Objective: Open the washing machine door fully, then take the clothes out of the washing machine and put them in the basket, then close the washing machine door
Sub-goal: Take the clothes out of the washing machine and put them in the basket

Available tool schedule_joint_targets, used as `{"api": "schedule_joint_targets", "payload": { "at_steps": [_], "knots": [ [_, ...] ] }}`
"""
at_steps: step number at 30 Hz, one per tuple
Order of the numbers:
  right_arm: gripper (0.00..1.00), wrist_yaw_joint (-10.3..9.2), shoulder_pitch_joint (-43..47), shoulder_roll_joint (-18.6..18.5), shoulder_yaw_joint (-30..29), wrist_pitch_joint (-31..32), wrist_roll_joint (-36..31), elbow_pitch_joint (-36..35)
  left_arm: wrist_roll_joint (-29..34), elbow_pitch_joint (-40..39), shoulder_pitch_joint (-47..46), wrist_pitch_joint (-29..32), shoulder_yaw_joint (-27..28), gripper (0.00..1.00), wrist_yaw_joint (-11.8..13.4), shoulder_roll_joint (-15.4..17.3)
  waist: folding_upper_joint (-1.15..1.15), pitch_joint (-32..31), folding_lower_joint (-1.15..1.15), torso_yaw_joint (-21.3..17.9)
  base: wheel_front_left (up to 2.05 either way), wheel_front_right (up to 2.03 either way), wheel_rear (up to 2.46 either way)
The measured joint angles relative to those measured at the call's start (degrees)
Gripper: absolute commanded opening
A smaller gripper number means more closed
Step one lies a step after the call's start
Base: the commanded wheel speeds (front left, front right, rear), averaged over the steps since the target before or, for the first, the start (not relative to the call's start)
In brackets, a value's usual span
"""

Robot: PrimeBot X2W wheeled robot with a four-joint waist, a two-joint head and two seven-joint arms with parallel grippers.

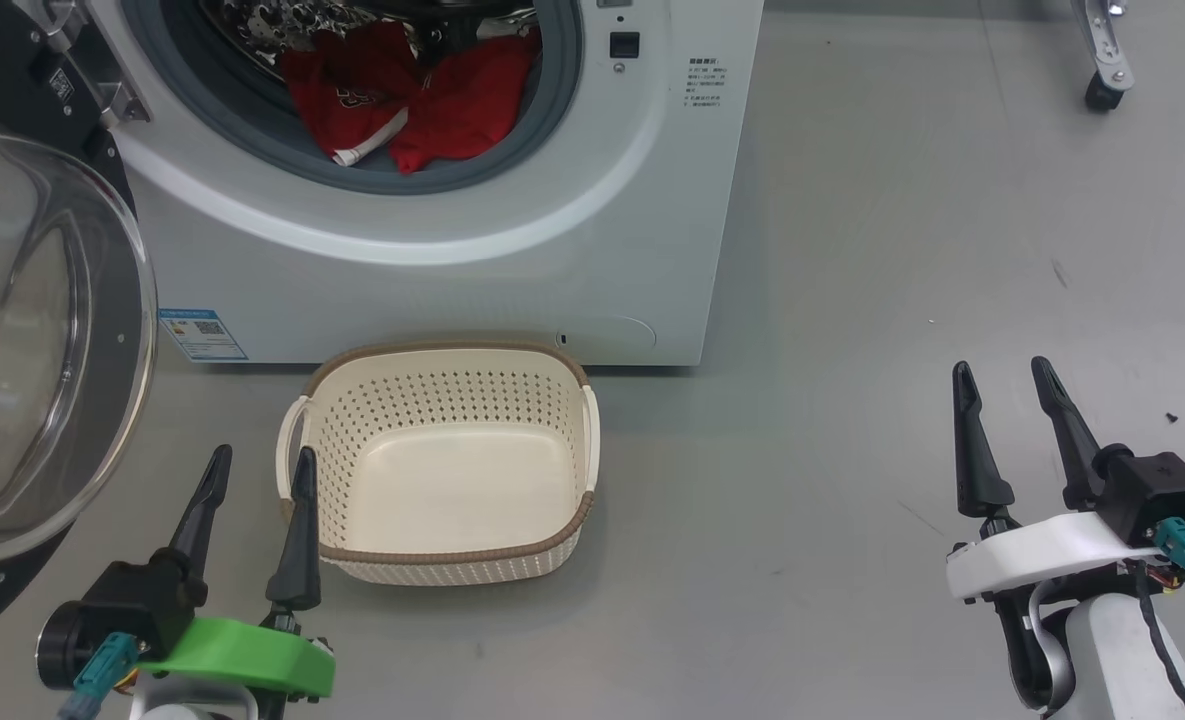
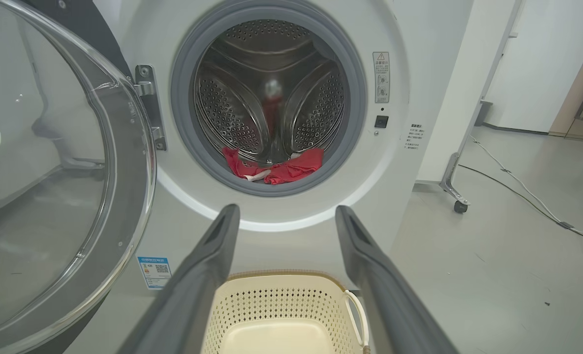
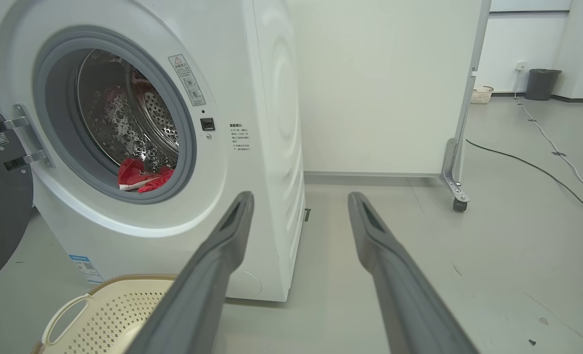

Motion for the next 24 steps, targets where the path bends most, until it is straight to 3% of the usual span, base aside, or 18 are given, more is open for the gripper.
{"api": "schedule_joint_targets", "payload": {
  "at_steps": [24],
  "knots": [
    [1.0, 0.42, 0.0, 0.1, 0.2, 0.0, -0.5, 0.6, 1.3, -0.3, 0.0, 0.0, 0.1, 1.0, 0.0, 0.0, 0.0, -0.5, 0.0, 0.2, 1.16, -1.16, 0.0]
  ]
}}
